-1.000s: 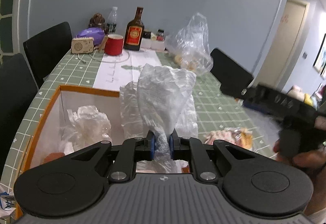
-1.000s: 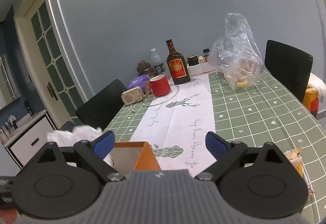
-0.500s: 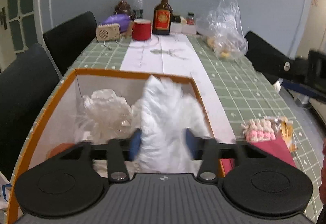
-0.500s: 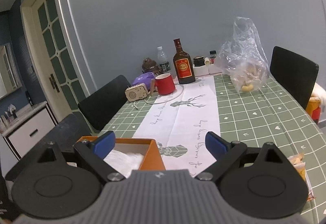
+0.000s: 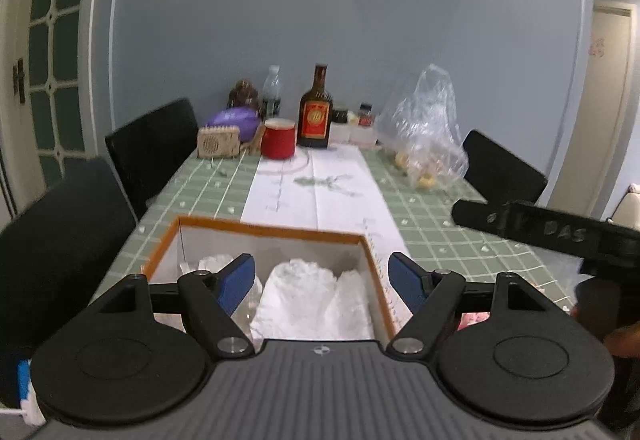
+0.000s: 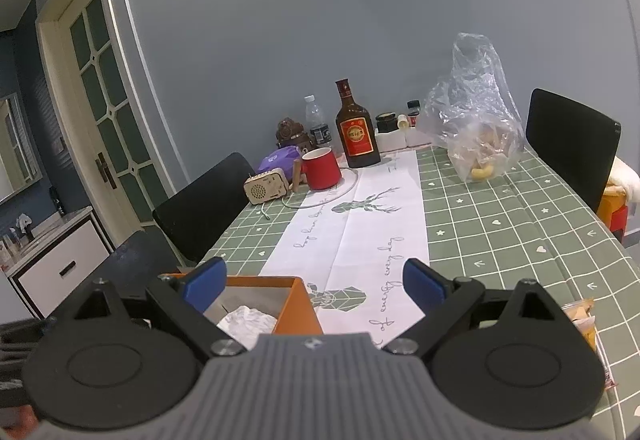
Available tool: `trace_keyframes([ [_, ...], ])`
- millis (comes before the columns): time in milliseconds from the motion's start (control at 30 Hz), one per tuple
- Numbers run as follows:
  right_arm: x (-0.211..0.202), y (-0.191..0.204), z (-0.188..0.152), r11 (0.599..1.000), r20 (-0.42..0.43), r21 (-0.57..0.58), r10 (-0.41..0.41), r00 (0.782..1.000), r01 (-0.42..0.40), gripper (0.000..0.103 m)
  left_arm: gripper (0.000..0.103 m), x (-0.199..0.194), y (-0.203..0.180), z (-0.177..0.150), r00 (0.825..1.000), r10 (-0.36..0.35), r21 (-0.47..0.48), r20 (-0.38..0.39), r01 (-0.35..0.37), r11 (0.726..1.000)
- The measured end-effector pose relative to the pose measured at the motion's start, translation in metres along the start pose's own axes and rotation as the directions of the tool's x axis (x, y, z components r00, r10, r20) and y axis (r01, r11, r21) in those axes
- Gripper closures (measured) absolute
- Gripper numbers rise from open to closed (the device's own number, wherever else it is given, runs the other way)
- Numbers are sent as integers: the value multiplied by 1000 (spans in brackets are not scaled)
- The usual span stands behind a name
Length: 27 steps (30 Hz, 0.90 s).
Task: Organize soft objects
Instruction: 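Lower the tissue into the orange box and open the left tool, then move both tools back to the crochet pouch and snack bag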
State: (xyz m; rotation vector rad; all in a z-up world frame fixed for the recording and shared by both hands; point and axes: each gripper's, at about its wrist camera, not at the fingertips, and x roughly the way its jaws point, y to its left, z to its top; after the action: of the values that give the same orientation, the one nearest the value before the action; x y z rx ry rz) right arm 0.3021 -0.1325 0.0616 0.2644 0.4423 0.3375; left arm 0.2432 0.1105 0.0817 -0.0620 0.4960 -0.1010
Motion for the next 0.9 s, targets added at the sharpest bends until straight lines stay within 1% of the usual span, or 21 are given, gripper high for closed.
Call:
trace_keyframes([
  [267,-8,-2,2,1000,18,5,8,1000,-8,10,10,-22,-1,5,997,10,-33,70,-8,999],
  [433,-19,-1,6,1000,44,13,7,999,-7,10,10,-34,2,6,996,-40,-49,83,44,998],
  [533,-40,3,12,1000,99,15,21,995,-23,10,10,-40,0,6,994,-58,-39,97,62,997],
  [633,-74,7,17,999,183,26,40,982,-46,9,10,-50,-3,6,990,-83,-25,116,87,996],
  [700,-96,12,19,1000,239,15,23,971,-27,8,10,-57,-5,6,987,-98,-24,131,102,995],
  [767,-112,17,18,1000,274,-19,3,962,2,6,10,-63,-8,5,984,-110,-17,143,114,993],
  [833,-125,18,16,998,293,-63,-5,956,25,5,10,-67,-12,4,981,-121,-9,152,124,992],
  [900,-134,14,13,996,307,-80,-11,952,37,5,10,-70,-16,3,979,-132,3,153,133,991],
])
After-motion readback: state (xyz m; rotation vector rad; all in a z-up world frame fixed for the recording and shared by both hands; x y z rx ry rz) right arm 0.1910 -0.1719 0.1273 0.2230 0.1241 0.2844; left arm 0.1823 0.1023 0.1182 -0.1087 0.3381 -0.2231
